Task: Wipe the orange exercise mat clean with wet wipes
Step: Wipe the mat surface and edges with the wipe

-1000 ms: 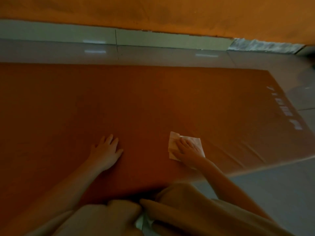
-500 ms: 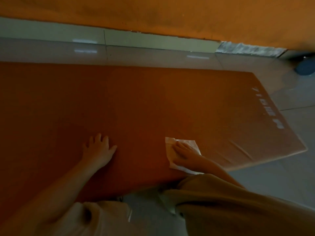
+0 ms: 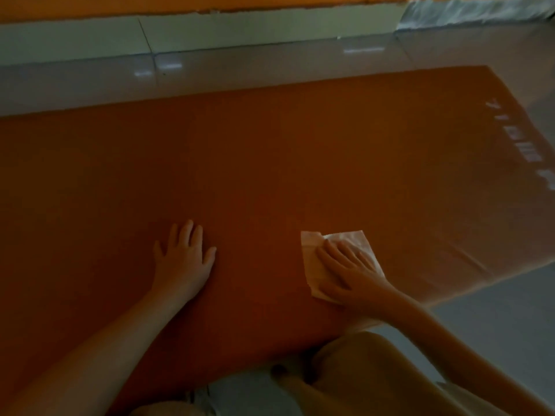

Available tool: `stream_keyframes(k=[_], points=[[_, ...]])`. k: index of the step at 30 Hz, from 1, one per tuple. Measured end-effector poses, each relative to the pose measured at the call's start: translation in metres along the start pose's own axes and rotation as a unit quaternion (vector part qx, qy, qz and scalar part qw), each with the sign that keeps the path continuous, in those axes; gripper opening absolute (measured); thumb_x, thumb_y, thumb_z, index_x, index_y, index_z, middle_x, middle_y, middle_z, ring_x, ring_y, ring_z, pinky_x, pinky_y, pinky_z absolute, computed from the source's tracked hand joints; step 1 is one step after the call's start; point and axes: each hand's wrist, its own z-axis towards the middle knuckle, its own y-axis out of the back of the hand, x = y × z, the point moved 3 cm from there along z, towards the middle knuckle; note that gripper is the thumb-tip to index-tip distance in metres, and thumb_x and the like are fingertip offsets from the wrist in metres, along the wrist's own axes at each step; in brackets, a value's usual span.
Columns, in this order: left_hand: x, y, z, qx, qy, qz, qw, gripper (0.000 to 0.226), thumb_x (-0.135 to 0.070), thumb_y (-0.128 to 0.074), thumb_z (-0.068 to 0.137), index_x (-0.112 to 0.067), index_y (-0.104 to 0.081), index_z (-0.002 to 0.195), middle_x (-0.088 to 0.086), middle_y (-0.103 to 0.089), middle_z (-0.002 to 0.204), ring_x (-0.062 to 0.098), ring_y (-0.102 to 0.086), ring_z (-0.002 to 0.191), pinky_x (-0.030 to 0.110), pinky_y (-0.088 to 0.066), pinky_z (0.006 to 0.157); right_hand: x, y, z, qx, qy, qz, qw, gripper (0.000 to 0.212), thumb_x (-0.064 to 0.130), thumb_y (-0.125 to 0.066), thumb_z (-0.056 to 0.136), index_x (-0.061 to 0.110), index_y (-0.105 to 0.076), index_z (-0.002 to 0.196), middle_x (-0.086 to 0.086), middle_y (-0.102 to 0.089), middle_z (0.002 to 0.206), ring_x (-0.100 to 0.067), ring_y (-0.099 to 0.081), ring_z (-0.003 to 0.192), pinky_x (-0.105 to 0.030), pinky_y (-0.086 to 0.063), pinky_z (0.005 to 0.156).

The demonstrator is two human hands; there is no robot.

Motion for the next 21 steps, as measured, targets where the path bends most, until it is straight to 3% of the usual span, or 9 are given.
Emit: stream_keyframes(k=[3,6,9,10,13,15,18,19,21], points=[[0.0,-0.001,0.001,0.015,0.005,0.011,1.0,0.064,-0.051,-0.016,0.1,-0.02,-0.003,0.155,0.0,0.008,0.161,0.024,0.009,0.148,0.053,-0.006,0.118,-0.009,0.003,0.004,0.024,0.025,0.018,0.999,0.111,0.093,0.029,0.039,0.034,0.03,0.134,0.01,0.031,0.145,-0.013,0.028,0.136,-0.04,0.014,0.115],[0.0,-0.003,0.004,0.013,0.008,0.015,1.0,0.064,-0.052,-0.015,0.1,-0.02,-0.002,0.155,0.0,0.009,0.161,0.024,0.009,0.148,0.053,-0.006,0.119,-0.023,0.016,0.041,-0.01,-0.022,0.029,0.999,0.114,0.09,0.029,0.046,0.029,0.024,0.141,0.007,0.03,0.148,-0.016,0.022,0.142,-0.043,0.011,0.116],[0.002,-0.006,0.005,0.008,0.009,0.017,1.0,0.064,-0.051,-0.016,0.1,-0.021,-0.003,0.155,-0.001,0.009,0.161,0.023,0.009,0.148,0.052,-0.005,0.119,-0.006,0.028,0.077,-0.028,-0.043,0.01,0.999,0.078,0.071,0.001,0.088,0.027,0.012,0.151,0.001,0.021,0.157,-0.021,0.018,0.145,-0.045,0.011,0.116],[0.002,-0.007,0.005,0.01,0.011,0.016,1.0,0.064,-0.051,-0.017,0.1,-0.021,-0.002,0.155,-0.001,0.01,0.161,0.022,0.01,0.148,0.051,-0.005,0.119,0.009,0.029,0.083,-0.034,-0.02,-0.01,0.999,0.071,0.064,-0.005,0.094,0.026,0.009,0.152,0.0,0.018,0.159,-0.023,0.016,0.146,-0.046,0.009,0.117],[0.001,-0.006,0.006,0.017,0.014,0.016,1.0,0.064,-0.051,-0.018,0.1,-0.022,0.0,0.155,-0.001,0.011,0.161,0.022,0.012,0.148,0.05,-0.003,0.119,0.049,0.022,0.083,-0.023,0.109,-0.056,0.992,0.079,0.067,0.003,0.086,0.026,0.008,0.152,0.007,0.021,0.155,-0.017,0.021,0.143,-0.042,0.014,0.114],[0.001,-0.004,0.007,0.023,0.017,0.016,0.999,0.064,-0.051,-0.018,0.1,-0.022,0.001,0.155,-0.001,0.012,0.161,0.022,0.012,0.148,0.05,-0.003,0.12,0.048,0.021,0.08,0.014,0.142,-0.067,0.987,0.091,0.077,0.009,0.077,0.027,0.008,0.153,0.013,0.026,0.145,-0.009,0.027,0.134,-0.038,0.016,0.112],[0.001,-0.003,0.005,0.028,0.017,0.024,0.999,0.065,-0.052,-0.017,0.1,-0.022,0.002,0.154,-0.001,0.013,0.161,0.022,0.012,0.148,0.049,-0.004,0.12,0.013,0.031,0.09,-0.016,0.09,-0.119,0.989,0.115,0.077,0.034,0.057,0.021,0.004,0.153,0.005,0.015,0.158,-0.017,0.011,0.145,-0.044,-0.003,0.117],[0.0,-0.002,0.005,0.029,0.016,0.025,0.999,0.065,-0.052,-0.016,0.1,-0.022,0.002,0.154,-0.001,0.013,0.161,0.022,0.012,0.148,0.049,-0.004,0.12,-0.001,0.035,0.097,-0.042,0.049,-0.121,0.991,0.109,0.076,0.032,0.065,0.02,0.005,0.153,-0.001,0.011,0.16,-0.022,0.004,0.147,-0.045,-0.007,0.117],[0.001,-0.001,0.004,0.034,0.013,0.026,0.999,0.065,-0.052,-0.015,0.1,-0.022,0.002,0.154,-0.001,0.014,0.161,0.022,0.012,0.148,0.049,-0.003,0.12,-0.017,0.04,0.108,-0.062,-0.04,-0.081,0.994,0.076,0.064,0.004,0.092,0.019,0.009,0.153,-0.005,0.013,0.16,-0.026,0.007,0.148,-0.045,-0.003,0.118]])
